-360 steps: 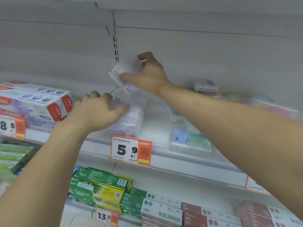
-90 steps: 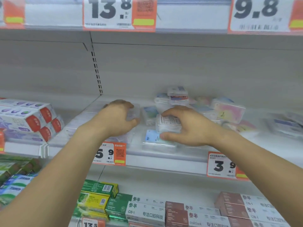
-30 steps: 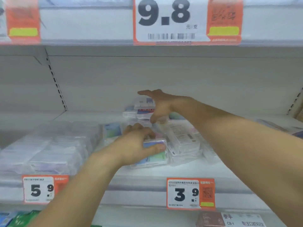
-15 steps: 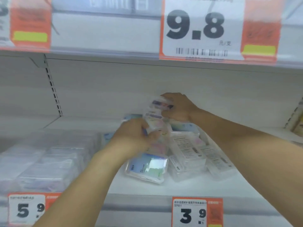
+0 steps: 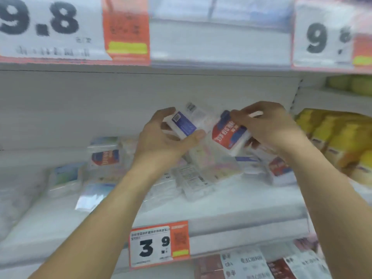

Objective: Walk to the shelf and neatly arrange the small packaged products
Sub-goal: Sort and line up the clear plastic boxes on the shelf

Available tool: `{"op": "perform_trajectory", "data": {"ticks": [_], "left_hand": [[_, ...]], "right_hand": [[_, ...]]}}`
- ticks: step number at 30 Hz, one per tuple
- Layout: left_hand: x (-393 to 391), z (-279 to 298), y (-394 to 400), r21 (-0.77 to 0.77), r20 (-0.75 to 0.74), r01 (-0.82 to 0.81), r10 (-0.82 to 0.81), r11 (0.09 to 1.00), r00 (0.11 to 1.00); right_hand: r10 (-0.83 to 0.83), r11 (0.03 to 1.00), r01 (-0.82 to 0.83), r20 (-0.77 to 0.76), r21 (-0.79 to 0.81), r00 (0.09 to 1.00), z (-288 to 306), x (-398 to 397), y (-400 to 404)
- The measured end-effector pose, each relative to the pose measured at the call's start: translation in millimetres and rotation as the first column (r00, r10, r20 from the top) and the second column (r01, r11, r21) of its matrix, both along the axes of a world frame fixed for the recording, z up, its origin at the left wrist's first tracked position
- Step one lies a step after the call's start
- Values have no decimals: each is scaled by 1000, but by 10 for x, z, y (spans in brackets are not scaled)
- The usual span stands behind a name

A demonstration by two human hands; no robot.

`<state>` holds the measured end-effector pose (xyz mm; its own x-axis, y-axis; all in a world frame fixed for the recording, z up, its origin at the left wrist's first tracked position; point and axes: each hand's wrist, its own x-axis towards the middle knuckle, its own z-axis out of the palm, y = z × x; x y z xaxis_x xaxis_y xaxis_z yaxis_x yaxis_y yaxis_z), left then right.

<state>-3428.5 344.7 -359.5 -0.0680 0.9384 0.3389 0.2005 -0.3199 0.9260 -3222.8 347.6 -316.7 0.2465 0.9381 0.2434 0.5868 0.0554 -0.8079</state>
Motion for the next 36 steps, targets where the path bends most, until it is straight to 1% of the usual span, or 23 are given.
{"op": "perform_trajectory", "data": {"ticks": [2,3,5,7,9,10,13,14,16,17,19,21,22,24,26,27,28,29,31,34,36], "left_hand": [[244,-24,-1,10,-72,28,-27,1000,997],[369,-38,-6,20,-130,41,-38,999,991],[640,-87,-3,15,-221,76,-71,997,973],[932,-148,48,-32,-254,120,-124,992,959],[1226,-229,165,-63,-280,141,-153,988,948],[1363,-271,241,-65,-299,138,-151,988,942],[1710,-339,421,-13,-381,64,-64,998,923],[1797,-365,471,5,-413,41,-35,999,910],[1936,-423,551,-4,-514,31,-29,1000,858],[1982,-455,587,-41,-560,40,-56,998,827],[2019,-497,640,-157,-588,83,-161,984,793],[2014,-524,667,-247,-615,135,-263,960,743],[1998,-540,672,-272,-640,141,-288,952,712],[1943,-571,667,-276,-725,81,-263,958,637],[1886,-591,637,-281,-839,-19,-236,960,490],[1870,-593,617,-295,-862,-36,-250,955,441],[1863,-582,596,-311,-862,-24,-271,950,429],[1863,-559,570,-322,-850,0,-289,947,441],[1870,-491,510,-311,-831,75,-310,947,461],[1881,-398,401,-257,-851,176,-309,950,425],[1887,-401,344,-244,-848,239,-326,940,419]], "right_hand": [[-78,995,85,133,-48,988,44,384,-20],[-126,990,136,164,-47,978,35,557,-26],[-212,975,221,176,-32,961,-39,859,-22],[-238,967,248,139,-60,961,-128,1111,11],[-211,967,222,97,-123,973,-211,1294,39],[-193,966,210,120,-151,974,-239,1358,56],[-94,963,162,294,-217,951,-314,1438,94],[-55,962,134,315,-237,948,-340,1429,98],[6,975,71,344,-209,939,-383,1388,95],[40,986,20,361,-163,932,-413,1375,111],[128,984,-70,371,-167,920,-455,1345,143],[215,951,-100,390,-294,895,-479,1317,153],[239,930,-91,398,-356,886,-499,1320,147],[267,908,-91,400,-408,877,-532,1359,131],[280,897,-90,401,-432,872,-542,1438,110],[259,905,-86,377,-417,889,-535,1480,102],[218,915,-61,364,-399,905,-522,1532,96],[183,930,-41,363,-366,913,-516,1595,108],[152,921,27,420,-389,895,-473,1708,76],[208,844,81,463,-530,861,-453,1841,48],[218,815,122,494,-566,842,-448,1874,35]]}}
